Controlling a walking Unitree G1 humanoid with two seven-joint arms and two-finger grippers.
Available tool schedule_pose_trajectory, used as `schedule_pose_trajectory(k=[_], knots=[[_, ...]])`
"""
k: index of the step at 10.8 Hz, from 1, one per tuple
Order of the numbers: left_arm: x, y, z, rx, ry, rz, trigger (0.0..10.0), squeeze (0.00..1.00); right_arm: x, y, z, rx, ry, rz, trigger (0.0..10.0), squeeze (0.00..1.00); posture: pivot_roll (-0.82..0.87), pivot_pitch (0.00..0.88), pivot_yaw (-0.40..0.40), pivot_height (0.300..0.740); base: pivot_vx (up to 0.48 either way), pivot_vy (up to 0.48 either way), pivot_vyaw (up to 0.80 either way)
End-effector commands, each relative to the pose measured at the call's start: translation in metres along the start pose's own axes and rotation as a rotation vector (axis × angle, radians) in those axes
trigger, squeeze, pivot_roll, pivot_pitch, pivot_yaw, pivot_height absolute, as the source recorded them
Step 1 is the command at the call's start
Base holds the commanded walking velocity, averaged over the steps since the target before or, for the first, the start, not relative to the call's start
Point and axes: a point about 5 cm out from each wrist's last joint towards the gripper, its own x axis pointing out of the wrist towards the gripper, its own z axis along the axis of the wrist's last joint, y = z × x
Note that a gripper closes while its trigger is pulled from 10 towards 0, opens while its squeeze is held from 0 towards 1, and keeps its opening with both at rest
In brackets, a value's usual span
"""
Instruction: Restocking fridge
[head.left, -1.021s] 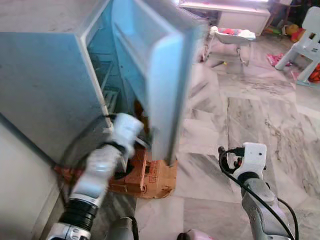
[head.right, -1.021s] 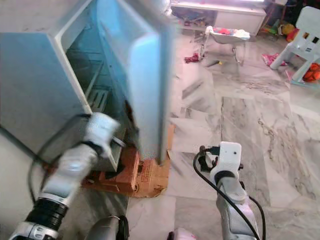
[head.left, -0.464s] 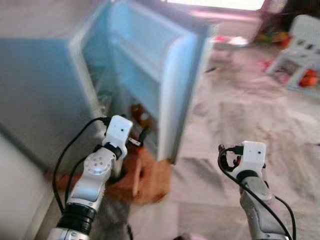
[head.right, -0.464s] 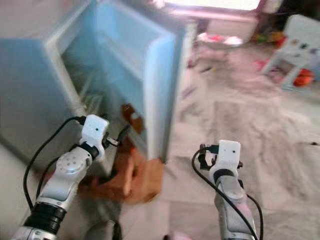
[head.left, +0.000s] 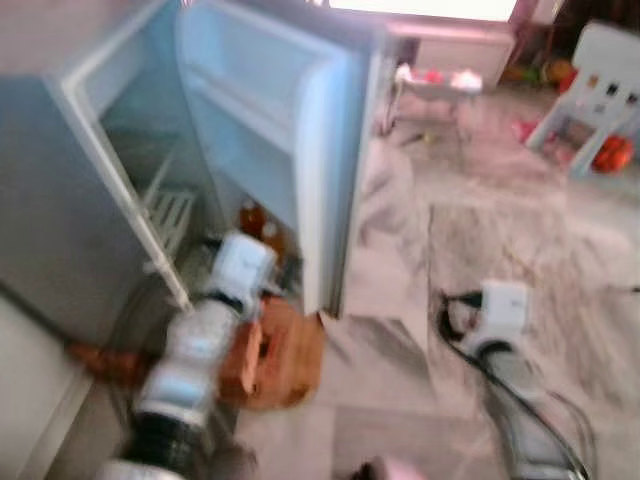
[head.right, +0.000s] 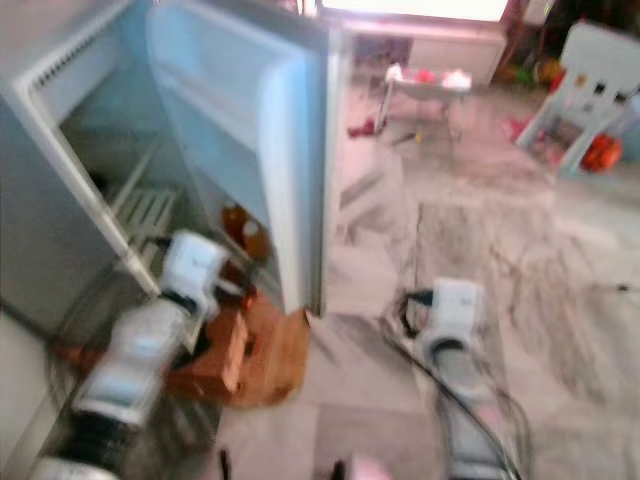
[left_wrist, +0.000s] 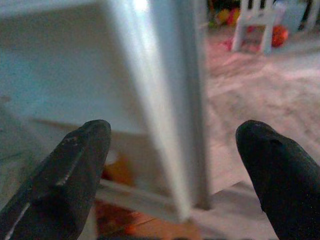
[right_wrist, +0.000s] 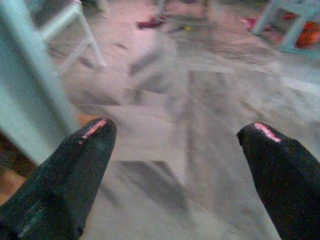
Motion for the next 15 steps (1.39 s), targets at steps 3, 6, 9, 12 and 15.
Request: schedule_pose_trajectory(k=[3, 6, 9, 12, 15], knots=[[0.000, 0.013, -0.001, 0.031, 0.031, 0.060, 10.0, 0.00, 0.004, 0.009, 0.011, -0.002, -0.052, 0.017, 10.0, 0.00, 0.09, 0.056, -0.027, 0.740, 0.457, 0.000, 0.00], [0.004, 0.018, 0.000, 0.048, 0.037, 0.095, 10.0, 0.00, 0.008, 0.009, 0.015, 0.000, -0.069, 0.023, 10.0, 0.00, 0.09, 0.048, -0.029, 0.740, 0.480, 0.000, -0.53], [0.004, 0.023, -0.004, 0.034, 0.064, 0.156, 10.0, 0.00, 0.010, 0.010, 0.016, -0.009, -0.076, 0.028, 10.0, 0.00, 0.09, 0.044, -0.029, 0.740, 0.480, 0.000, 0.00], [0.008, 0.037, -0.007, 0.026, 0.091, 0.233, 10.0, 0.00, 0.010, 0.008, 0.016, -0.013, -0.079, 0.028, 10.0, 0.00, 0.08, 0.041, -0.029, 0.740, 0.367, 0.306, 0.00], [0.022, 0.010, 0.007, 0.034, 0.011, 0.082, 10.0, 0.00, 0.010, 0.009, 0.017, -0.013, -0.088, 0.026, 10.0, 0.00, 0.08, 0.041, -0.028, 0.740, 0.449, 0.087, 0.00]])
